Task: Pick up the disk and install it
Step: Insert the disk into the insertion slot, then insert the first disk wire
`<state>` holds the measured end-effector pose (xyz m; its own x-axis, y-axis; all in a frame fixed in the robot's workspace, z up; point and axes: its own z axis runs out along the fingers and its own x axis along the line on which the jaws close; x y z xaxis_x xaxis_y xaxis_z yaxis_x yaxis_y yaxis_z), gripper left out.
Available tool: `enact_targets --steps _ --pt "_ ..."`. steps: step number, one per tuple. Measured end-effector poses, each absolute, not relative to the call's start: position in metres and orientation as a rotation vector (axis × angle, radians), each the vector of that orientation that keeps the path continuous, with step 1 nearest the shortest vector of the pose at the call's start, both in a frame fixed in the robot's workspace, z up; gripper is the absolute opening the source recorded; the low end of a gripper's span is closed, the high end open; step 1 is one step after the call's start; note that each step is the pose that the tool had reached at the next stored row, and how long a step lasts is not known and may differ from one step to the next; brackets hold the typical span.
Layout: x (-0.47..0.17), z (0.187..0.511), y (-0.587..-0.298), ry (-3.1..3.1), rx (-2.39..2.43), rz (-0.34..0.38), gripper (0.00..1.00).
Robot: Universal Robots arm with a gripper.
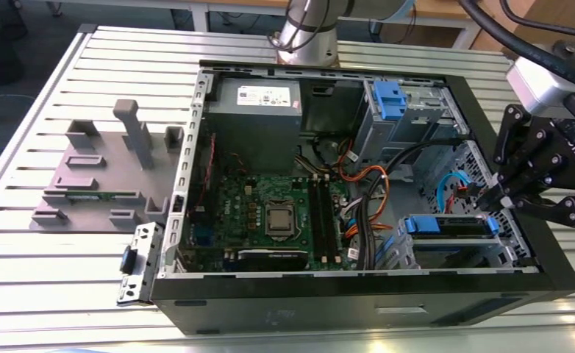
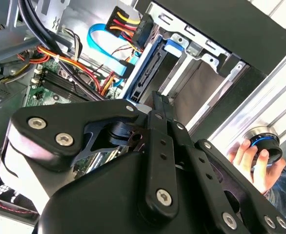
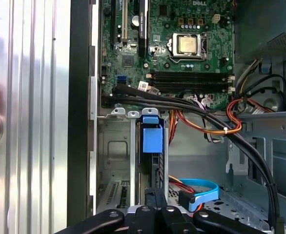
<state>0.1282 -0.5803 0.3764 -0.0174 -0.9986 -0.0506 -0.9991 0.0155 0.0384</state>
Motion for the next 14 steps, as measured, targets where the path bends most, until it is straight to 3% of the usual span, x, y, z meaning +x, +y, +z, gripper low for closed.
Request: enact_targets --steps 14 --pt "0.1323 0.3759 -0.5803 2.232 -2.196 0.098 0.11"
